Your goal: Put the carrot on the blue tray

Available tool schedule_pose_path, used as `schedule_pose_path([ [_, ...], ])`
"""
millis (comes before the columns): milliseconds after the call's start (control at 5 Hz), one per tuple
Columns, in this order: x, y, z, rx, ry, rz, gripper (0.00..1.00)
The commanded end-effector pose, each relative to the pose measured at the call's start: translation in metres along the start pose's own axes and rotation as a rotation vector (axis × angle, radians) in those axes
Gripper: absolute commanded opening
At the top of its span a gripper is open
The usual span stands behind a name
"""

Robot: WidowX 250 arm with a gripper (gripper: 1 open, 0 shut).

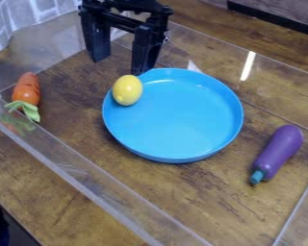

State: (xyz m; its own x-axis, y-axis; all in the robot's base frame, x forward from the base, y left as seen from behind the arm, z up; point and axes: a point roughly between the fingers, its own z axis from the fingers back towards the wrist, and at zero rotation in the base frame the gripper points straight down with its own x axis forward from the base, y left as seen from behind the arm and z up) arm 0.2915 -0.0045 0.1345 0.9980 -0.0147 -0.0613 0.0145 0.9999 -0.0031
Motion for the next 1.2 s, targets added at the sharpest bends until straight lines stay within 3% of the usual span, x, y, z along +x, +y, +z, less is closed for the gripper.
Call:
schedule_pose_path([
  [0,0.002,0.004,-0.016,-0.001,0.015,-0.014,1.0],
  [200,-0.013,0.029,-0.011,-0.01,0.011,0.112,1.0],
  [400,-0.029,0.068,-0.001,-0.023,-0.016,0.24,1.0],
  [600,-0.031,0.099,-0.005,-0.039,-0.039,0.384,1.0],
  [1000,-0.027,0.128,-0.028,-0.052,-0.072,0.566,1.0],
])
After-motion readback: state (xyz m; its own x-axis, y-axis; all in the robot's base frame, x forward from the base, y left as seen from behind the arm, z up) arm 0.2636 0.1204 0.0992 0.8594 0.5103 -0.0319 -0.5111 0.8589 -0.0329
